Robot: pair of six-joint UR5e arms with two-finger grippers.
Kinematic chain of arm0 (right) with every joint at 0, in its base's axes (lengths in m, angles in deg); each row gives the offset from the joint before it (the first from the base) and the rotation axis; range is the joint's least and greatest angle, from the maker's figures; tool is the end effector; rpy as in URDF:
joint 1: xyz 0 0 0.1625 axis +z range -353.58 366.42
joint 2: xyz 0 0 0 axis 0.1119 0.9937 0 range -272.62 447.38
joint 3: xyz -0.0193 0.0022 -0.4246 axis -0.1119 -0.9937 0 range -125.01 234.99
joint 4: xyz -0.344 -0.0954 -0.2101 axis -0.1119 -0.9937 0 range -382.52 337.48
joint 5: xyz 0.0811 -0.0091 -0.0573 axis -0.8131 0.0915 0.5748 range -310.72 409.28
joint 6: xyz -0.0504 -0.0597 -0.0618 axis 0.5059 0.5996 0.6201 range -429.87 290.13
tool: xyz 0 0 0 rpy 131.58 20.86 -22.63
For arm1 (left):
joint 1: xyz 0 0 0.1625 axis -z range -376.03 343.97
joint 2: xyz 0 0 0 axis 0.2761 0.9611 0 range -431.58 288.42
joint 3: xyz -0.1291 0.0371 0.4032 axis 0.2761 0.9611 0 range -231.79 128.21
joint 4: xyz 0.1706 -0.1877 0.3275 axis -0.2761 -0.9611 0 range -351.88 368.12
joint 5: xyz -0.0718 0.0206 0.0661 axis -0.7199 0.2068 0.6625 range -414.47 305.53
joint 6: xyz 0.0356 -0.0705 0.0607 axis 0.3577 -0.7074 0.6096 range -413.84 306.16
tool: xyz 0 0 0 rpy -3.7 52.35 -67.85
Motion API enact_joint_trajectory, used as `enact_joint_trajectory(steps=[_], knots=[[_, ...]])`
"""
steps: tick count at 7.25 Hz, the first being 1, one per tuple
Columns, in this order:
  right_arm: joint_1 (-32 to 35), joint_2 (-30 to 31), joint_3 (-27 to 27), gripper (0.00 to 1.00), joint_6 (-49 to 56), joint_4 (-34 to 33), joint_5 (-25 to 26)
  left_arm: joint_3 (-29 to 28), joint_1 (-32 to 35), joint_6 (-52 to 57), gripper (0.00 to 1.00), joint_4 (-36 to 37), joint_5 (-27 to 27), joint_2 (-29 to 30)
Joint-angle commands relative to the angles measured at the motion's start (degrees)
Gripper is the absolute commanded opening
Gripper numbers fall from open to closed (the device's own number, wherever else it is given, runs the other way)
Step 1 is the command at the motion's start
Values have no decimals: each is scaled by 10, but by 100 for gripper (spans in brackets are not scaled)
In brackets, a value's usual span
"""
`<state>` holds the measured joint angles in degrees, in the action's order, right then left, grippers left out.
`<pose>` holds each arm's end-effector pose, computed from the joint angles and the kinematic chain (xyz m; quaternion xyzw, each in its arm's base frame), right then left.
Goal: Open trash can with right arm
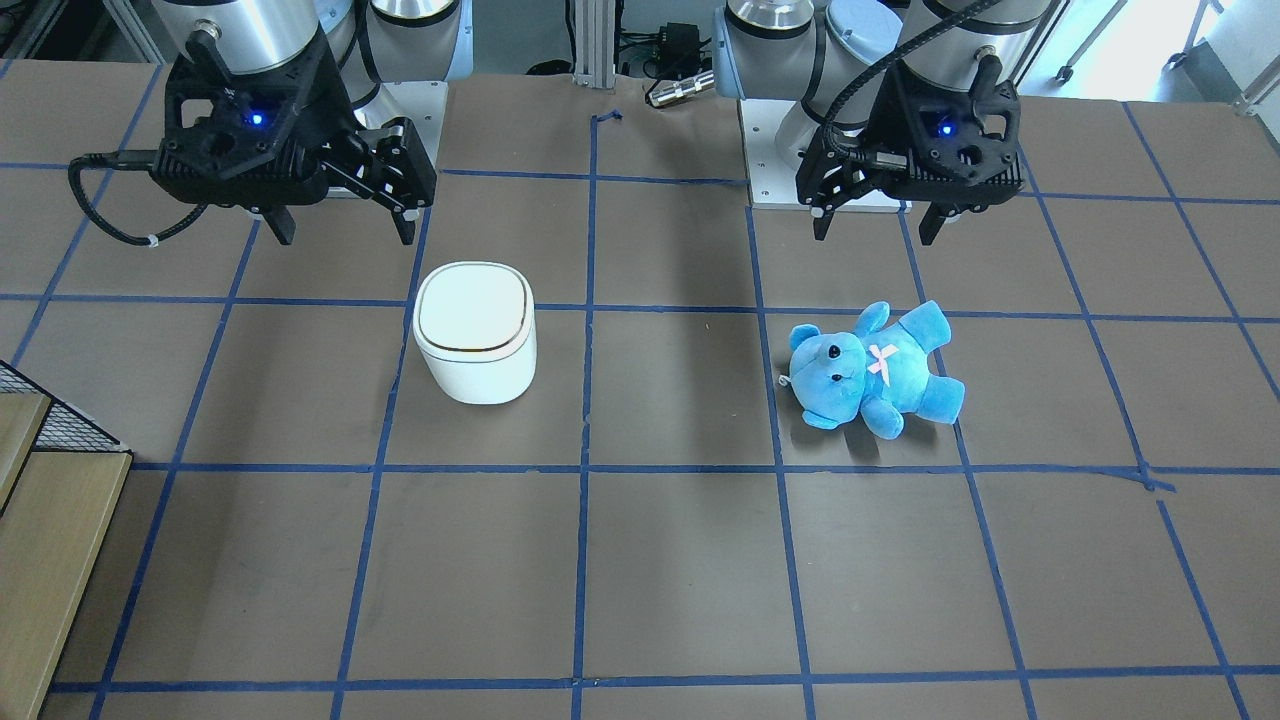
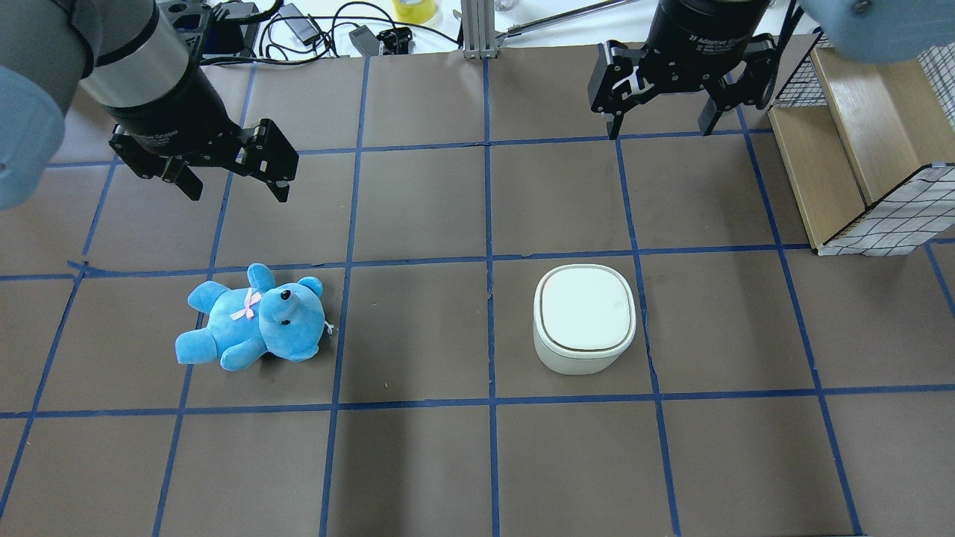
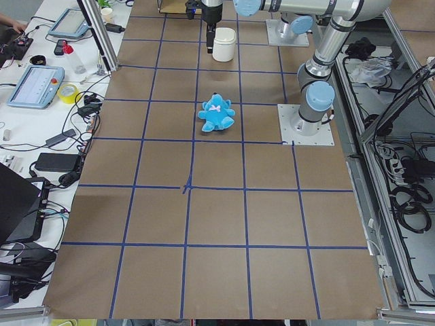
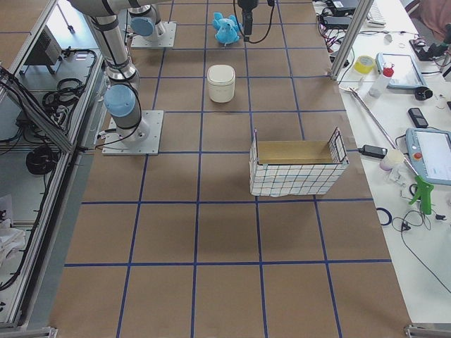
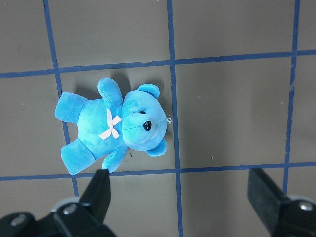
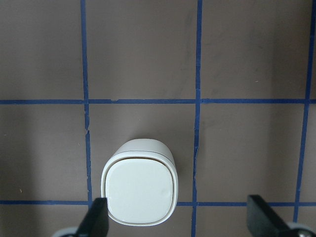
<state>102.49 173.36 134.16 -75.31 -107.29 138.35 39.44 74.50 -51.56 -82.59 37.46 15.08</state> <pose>0.1892 -0.5045 0.5361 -0.0056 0.9999 -0.0129 0.0094 -0.1343 -0.4681 0.5040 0.0243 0.9995 -0.0120 0.0170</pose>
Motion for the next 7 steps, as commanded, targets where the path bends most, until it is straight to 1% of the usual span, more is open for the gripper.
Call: enact_joint_trajectory(steps=[1, 4, 5, 6, 7], knots=[[0, 1, -2, 100, 2, -8, 4, 0, 1, -1, 100, 0, 0, 0], [4, 1, 5, 100, -5, -8, 8, 0, 0, 0, 100, 0, 0, 0], [4, 1, 6, 90, -7, -8, 9, 0, 0, -1, 100, 0, 0, 0], [5, 1, 12, 34, -8, 3, 3, 0, 0, 0, 100, 0, 0, 0], [11, 1, 28, 1, -38, 23, -1, 0, 0, -1, 100, 0, 0, 0]])
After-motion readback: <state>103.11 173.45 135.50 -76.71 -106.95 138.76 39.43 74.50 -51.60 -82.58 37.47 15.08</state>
